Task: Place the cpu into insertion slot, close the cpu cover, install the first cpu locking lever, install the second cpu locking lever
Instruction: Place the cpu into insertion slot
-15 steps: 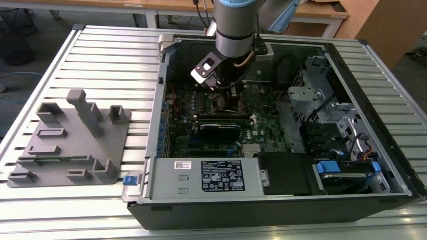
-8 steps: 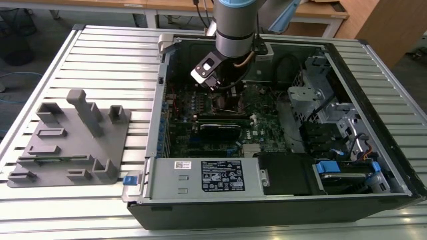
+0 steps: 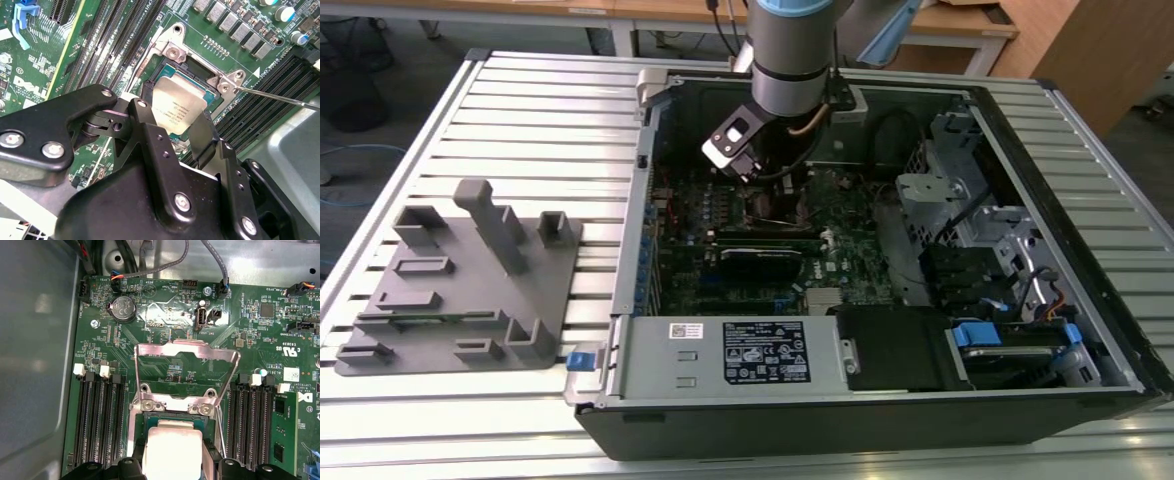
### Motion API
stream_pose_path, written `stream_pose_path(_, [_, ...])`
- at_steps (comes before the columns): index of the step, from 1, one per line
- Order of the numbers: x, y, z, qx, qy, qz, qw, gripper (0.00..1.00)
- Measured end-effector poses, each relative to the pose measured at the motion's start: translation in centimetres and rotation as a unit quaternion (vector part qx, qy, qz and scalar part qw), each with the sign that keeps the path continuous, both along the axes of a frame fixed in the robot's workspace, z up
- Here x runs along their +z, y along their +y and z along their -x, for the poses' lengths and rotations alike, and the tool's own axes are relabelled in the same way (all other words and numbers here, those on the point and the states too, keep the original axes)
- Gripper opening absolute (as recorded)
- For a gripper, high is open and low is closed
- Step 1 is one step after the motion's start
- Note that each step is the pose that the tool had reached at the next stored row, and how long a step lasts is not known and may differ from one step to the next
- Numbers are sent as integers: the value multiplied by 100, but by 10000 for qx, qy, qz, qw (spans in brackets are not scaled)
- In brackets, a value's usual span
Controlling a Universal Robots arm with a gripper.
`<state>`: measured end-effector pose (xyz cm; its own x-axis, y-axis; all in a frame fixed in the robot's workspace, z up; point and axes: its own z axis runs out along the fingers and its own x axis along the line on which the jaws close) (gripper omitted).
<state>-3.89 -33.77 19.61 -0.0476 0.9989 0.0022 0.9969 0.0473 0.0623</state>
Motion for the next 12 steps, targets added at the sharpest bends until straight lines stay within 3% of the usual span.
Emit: stream_pose_path(12, [-1, 0, 0, 0, 0, 0, 10000, 53])
